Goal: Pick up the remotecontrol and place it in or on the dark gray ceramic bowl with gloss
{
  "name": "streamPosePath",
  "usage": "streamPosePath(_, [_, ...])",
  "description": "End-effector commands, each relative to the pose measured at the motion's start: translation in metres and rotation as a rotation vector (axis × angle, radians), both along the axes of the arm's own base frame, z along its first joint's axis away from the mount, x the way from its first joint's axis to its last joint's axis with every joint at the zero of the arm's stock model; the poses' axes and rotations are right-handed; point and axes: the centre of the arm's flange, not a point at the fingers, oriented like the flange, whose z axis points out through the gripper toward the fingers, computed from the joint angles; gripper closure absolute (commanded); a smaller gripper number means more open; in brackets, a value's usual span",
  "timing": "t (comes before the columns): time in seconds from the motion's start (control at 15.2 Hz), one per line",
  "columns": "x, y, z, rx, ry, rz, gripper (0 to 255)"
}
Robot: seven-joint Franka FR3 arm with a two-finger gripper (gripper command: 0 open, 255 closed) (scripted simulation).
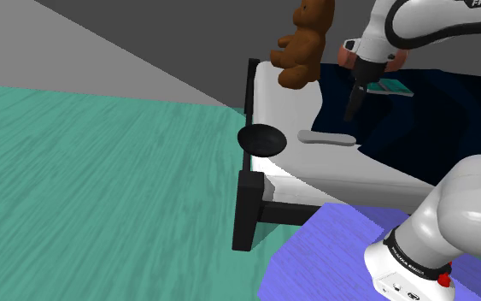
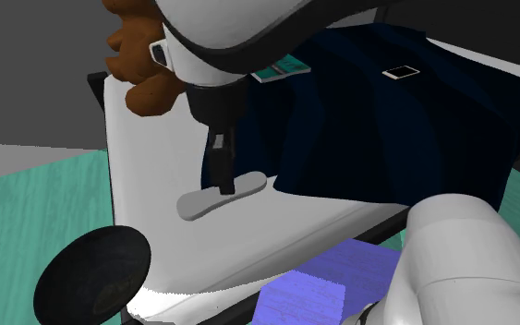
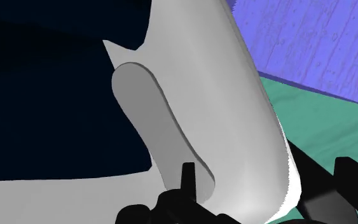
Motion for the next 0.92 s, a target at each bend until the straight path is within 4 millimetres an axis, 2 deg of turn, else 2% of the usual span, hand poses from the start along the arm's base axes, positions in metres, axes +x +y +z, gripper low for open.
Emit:
streamPosePath(0.0, [0.01,-0.015,-0.022,0.002,-0.006,0.076,0])
streamPosePath(0.59, [0.054,-0.069,-0.115,0.014,-0.022,0.385,0])
streamPosePath(0.86, [0.054,-0.068,-0.136,0.014,-0.022,0.385,0])
